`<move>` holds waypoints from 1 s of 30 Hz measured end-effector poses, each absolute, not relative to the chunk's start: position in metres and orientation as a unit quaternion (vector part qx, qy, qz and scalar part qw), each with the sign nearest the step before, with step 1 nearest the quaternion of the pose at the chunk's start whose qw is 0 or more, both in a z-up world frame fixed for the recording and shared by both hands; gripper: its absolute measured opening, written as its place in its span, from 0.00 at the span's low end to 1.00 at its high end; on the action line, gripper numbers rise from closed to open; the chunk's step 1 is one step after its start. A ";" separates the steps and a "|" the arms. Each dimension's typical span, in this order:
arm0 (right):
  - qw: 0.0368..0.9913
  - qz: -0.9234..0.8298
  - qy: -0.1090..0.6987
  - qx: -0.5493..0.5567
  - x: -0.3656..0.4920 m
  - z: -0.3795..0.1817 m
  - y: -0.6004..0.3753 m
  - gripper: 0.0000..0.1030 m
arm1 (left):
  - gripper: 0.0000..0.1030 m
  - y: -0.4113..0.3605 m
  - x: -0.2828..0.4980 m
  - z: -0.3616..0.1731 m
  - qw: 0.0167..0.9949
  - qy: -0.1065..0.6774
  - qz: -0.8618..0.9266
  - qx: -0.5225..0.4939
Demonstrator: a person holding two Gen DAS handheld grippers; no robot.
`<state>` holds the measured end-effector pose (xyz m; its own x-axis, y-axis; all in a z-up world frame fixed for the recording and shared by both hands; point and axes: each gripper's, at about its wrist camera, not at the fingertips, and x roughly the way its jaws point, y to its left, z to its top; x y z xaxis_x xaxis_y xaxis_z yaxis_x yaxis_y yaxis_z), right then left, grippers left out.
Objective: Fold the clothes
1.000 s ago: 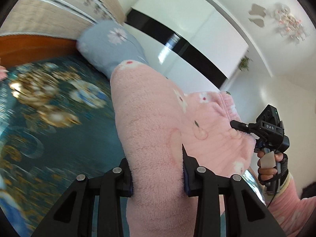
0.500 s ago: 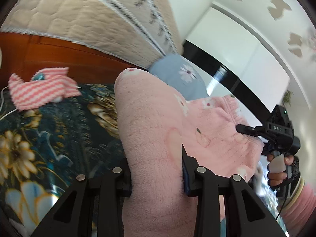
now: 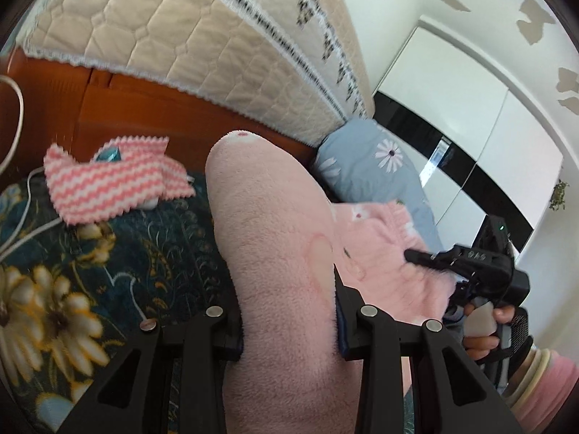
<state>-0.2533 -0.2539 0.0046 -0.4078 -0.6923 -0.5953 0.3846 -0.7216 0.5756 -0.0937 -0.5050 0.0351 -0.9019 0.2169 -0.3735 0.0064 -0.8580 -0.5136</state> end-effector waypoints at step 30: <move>0.258 -0.867 -0.040 0.423 -0.264 0.046 -0.273 0.57 | 0.67 -0.486 -0.067 0.070 0.053 -0.213 0.951 -0.219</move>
